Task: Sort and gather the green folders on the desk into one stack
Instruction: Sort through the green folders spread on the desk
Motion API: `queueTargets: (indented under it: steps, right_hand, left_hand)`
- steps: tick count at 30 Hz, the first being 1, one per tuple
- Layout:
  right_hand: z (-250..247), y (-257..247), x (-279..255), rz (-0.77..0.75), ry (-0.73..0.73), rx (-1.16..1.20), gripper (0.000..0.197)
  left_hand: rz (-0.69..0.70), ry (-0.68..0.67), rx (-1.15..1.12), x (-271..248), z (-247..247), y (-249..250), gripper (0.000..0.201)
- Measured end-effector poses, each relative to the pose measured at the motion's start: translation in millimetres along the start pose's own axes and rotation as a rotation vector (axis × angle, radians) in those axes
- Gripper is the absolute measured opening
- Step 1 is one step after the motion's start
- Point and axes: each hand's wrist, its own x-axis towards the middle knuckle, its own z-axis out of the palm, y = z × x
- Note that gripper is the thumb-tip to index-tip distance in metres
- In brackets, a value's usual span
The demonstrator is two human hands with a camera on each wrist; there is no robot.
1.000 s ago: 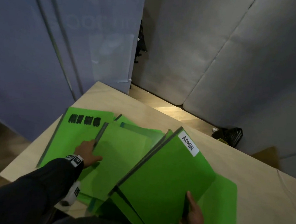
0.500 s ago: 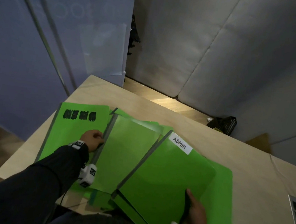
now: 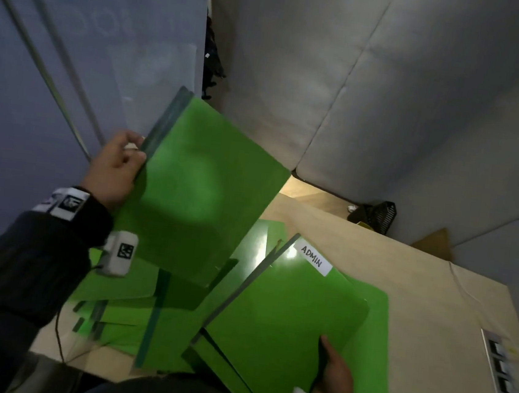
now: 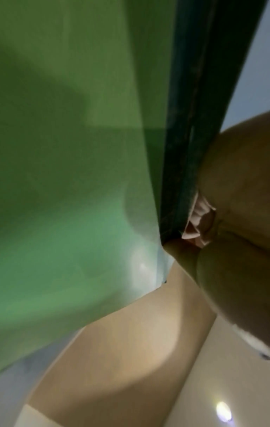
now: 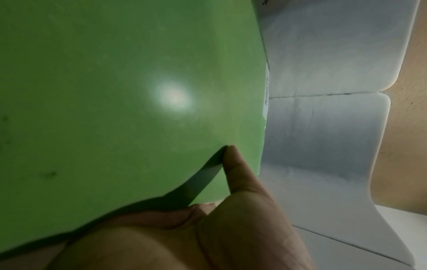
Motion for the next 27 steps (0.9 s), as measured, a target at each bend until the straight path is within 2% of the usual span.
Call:
queueTargets:
  steps: [2, 5, 9, 11, 12, 13, 14, 16, 17, 19, 21, 23, 24, 25, 27]
  right_hand:
    - [7.6, -0.8, -2.1, 0.013, 0.015, 0.036, 0.037]
    - [25.0, -6.6, -6.5, 0.057, -0.022, 0.079, 0.040]
    - [52.4, -19.0, -20.2, 0.022, -0.112, 0.170, 0.039]
    - [63.9, -24.8, -25.6, -0.006, -0.164, 0.154, 0.056]
    - [69.8, -27.3, -31.8, -0.006, -0.208, 0.132, 0.053]
    - [74.0, -29.2, -35.6, -0.012, -0.255, 0.074, 0.044]
    - [77.6, -30.2, -39.5, -0.046, -0.277, -0.004, 0.035]
    - [86.1, -28.8, -42.1, -0.161, -0.239, -0.238, 0.025]
    - [87.2, -26.0, -38.9, -0.192, -0.236, -0.302, 0.026]
    - [89.5, -21.7, -36.6, -0.217, -0.248, -0.396, 0.029]
    - [90.9, -20.6, -38.6, -0.181, -0.283, -0.354, 0.031]
    - [93.3, -20.2, -40.1, -0.129, -0.333, -0.296, 0.028]
    - [94.6, -16.8, -38.0, -0.119, -0.352, -0.274, 0.018]
    - [93.6, -12.3, -30.9, -0.127, -0.357, -0.284, 0.024]
    - [88.5, -2.2, -15.6, -0.171, -0.272, -0.407, 0.039]
  left_hand:
    - [-0.056, -0.029, -0.123, 0.8, 0.7, 13.0, 0.032]
    - [-0.235, -0.177, -0.272, -14.6, 24.0, 0.6, 0.031]
    - [-0.415, -0.327, -0.187, -54.5, 71.0, -38.5, 0.026]
    - [-0.484, -0.395, -0.132, -78.4, 93.5, -44.4, 0.019]
    - [-0.536, -0.447, -0.114, -88.5, 101.5, -44.4, 0.011]
    - [-0.589, -0.501, -0.095, -96.6, 107.5, -45.4, 0.018]
    - [-0.621, -0.542, -0.063, -101.3, 110.1, -49.9, 0.036]
    - [-0.627, -0.549, 0.059, -102.1, 107.8, -60.0, 0.064]
    - [-0.629, -0.540, 0.073, -100.2, 105.6, -61.5, 0.065]
    - [-0.646, -0.559, 0.019, -96.3, 99.4, -59.1, 0.048]
    - [-0.605, -0.557, -0.028, -94.0, 89.2, -55.8, 0.029]
    - [-0.565, -0.543, -0.068, -90.1, 75.4, -60.3, 0.022]
    - [-0.553, -0.533, -0.081, -86.9, 66.0, -65.5, 0.022]
    - [-0.542, -0.512, -0.093, -83.4, 56.3, -72.0, 0.019]
    - [-0.547, -0.412, -0.169, -78.3, 34.1, -79.1, 0.011]
